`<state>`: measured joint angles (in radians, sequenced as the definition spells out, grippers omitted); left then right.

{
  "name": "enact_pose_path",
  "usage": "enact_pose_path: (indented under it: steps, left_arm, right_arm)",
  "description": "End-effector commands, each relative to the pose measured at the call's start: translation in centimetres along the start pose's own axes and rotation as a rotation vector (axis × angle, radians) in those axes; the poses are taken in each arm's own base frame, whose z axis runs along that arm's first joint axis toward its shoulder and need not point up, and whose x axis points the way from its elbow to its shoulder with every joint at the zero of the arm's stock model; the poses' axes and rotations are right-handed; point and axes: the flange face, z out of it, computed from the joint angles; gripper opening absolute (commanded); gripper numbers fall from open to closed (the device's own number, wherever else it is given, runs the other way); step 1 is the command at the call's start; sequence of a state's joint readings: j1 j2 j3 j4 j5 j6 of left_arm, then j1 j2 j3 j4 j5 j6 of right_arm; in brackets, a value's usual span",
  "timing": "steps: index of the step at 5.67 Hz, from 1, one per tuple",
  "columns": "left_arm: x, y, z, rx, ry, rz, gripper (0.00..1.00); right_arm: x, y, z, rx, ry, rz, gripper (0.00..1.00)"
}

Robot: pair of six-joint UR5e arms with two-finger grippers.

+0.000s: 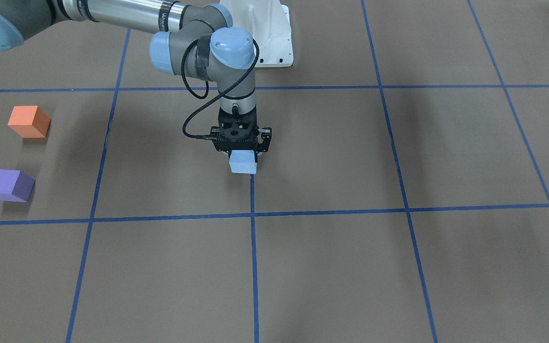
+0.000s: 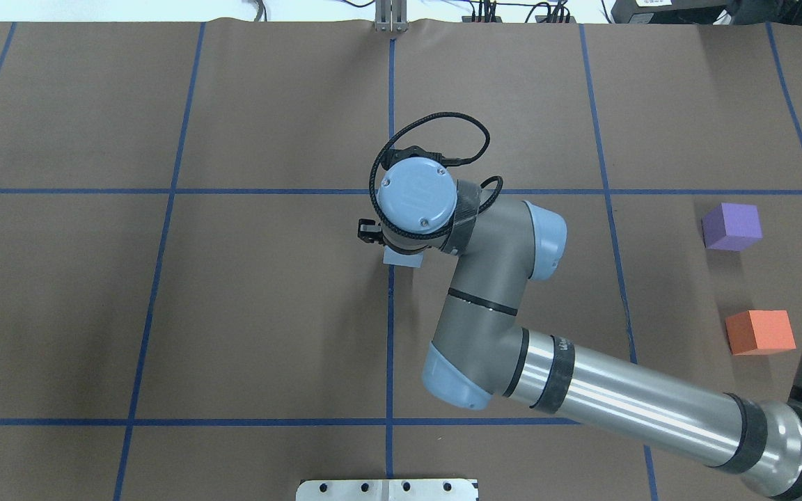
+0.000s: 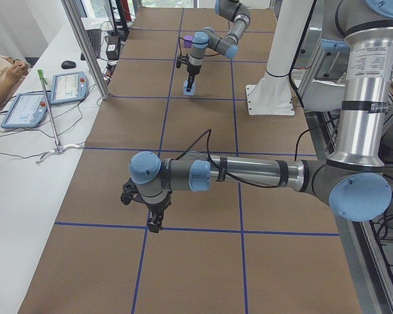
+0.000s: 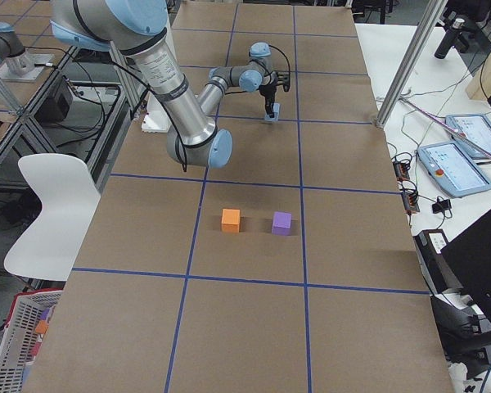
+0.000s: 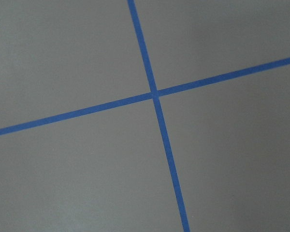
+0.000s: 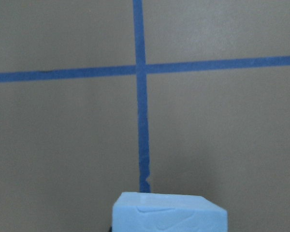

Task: Place blue block between orange and purple blocks
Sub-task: 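Carry the light blue cube with the right gripper toward the purple cube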

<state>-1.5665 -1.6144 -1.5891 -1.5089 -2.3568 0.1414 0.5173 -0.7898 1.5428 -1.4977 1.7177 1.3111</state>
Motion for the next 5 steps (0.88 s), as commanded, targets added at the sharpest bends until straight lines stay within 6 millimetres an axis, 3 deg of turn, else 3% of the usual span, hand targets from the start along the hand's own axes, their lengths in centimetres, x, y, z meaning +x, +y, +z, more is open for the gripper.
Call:
enact_pose_path:
  steps: [1,2,3,4,5]
  left_arm:
    - [-0.1,-0.1,-0.2,0.040,0.000,-0.074,1.00]
    - [0.0,-0.1,-0.3,0.042,0.002,-0.070,1.00]
    - [0.0,-0.1,-0.3,0.042,0.002,-0.070,1.00]
    - [-0.1,0.4,-0.1,0.040,0.003,-0.070,1.00]
    - [-0.1,0.5,-0.1,0.040,0.003,-0.069,1.00]
  right_arm:
    - [11.7,-4.7,-5.3,-0.009,-0.026,-0.039,0.00]
    - [21.1,-5.3,-7.3,-0.010,0.007,-0.046,0.00]
    - [29.5,-7.1,-8.0,-0.046,0.042,-0.079,0.00]
    - [38.5,-7.4,-8.1,-0.049,0.084,-0.141,0.00]
    - [46.4,-4.8,-7.9,-0.043,0.031,-0.116,0.00]
